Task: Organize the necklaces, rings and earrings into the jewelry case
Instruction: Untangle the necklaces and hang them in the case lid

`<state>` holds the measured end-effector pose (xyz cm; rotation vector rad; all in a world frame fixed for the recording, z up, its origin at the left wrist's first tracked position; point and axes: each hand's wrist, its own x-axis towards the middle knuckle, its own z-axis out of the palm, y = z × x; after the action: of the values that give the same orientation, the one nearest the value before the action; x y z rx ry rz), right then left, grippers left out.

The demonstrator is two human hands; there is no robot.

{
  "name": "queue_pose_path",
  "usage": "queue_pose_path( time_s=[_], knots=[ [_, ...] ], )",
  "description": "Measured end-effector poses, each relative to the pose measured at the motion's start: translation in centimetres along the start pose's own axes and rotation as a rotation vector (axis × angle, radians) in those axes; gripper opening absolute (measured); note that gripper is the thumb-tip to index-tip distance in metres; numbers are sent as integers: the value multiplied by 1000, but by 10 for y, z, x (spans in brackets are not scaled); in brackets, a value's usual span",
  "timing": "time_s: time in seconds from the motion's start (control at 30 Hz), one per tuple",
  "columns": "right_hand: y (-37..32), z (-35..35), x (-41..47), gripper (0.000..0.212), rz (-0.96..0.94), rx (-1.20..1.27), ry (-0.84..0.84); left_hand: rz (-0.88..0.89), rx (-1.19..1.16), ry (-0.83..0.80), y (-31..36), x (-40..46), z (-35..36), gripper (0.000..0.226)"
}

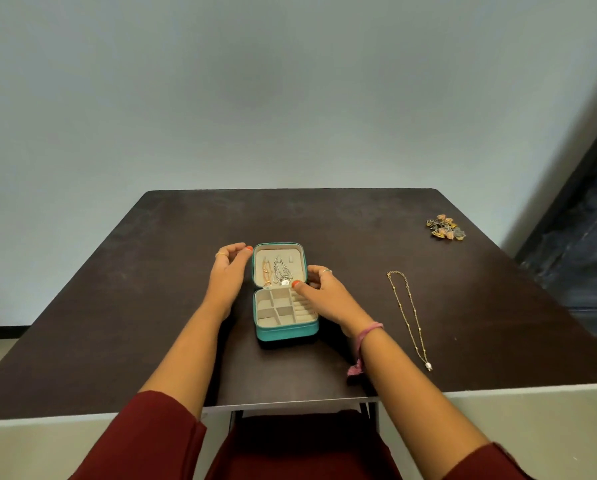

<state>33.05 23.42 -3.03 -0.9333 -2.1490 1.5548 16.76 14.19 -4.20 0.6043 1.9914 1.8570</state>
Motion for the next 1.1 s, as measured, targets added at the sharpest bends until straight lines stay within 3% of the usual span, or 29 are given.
queue_pose_path(
  time_s=[0.1, 0.27, 0.43, 0.63, 0.73, 0.93, 1.1],
  knots=[
    [-1, -30, 8, 56, -13, -206, 21, 76, 3, 40, 24, 3, 6, 27],
    [11, -112, 18, 22, -83, -465, 155, 213, -31, 21, 65, 3, 25, 19],
    [50, -169, 21, 17, 8, -483, 259, 276, -96, -8, 86, -2, 51, 13],
    [71, -169, 27, 14, 7, -424, 301, 311, -77, -85, 93, -18, 79, 12],
    [69, -164, 35, 8, 23, -559, 288, 302, -56, -120, 91, -22, 86, 12],
    [67, -154, 40, 23, 72, -821, 252, 290, -44, -157, 93, -29, 89, 11],
    [46, -153, 28, 23, -50, -612, 237, 294, -33, -221, 98, -35, 90, 11]
  ],
)
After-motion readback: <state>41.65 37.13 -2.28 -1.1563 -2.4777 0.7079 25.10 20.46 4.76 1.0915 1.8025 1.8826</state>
